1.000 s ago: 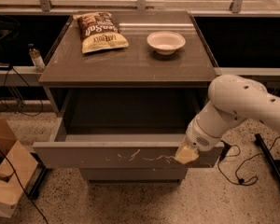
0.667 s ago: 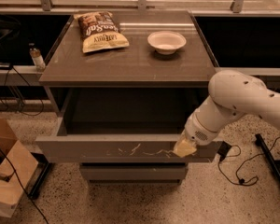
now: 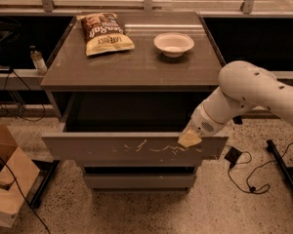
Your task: Close top drawer
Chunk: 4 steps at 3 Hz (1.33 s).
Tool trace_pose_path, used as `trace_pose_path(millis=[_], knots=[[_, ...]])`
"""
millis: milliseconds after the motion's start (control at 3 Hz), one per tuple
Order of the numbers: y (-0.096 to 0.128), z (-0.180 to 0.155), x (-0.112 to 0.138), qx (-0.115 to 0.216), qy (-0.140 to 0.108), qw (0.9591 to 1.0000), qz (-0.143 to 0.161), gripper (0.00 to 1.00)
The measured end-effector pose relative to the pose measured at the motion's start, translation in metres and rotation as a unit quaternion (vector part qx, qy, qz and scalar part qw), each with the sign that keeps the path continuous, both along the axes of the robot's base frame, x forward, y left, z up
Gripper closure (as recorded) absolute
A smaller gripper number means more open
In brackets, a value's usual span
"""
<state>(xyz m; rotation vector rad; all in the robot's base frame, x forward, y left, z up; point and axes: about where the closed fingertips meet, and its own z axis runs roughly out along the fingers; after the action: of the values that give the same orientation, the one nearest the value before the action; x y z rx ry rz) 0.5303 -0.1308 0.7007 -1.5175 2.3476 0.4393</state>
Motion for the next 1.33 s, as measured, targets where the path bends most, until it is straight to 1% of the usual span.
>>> trace_pose_path(millis=[333, 667, 1000, 1333], knots=[[0.001, -0.006, 0.004, -0.010, -0.005, 0.9999, -0.005, 1.00], [0.002, -0.014, 0.016, -0.012, -0.012, 0.9998, -0.005, 1.00], [0.003, -0.023, 0.039, -0.003, -0.024, 0.9997, -0.009, 1.00], [0.006, -0.040, 0.067, 0.017, -0.032, 0.9991, -0.020, 1.00]])
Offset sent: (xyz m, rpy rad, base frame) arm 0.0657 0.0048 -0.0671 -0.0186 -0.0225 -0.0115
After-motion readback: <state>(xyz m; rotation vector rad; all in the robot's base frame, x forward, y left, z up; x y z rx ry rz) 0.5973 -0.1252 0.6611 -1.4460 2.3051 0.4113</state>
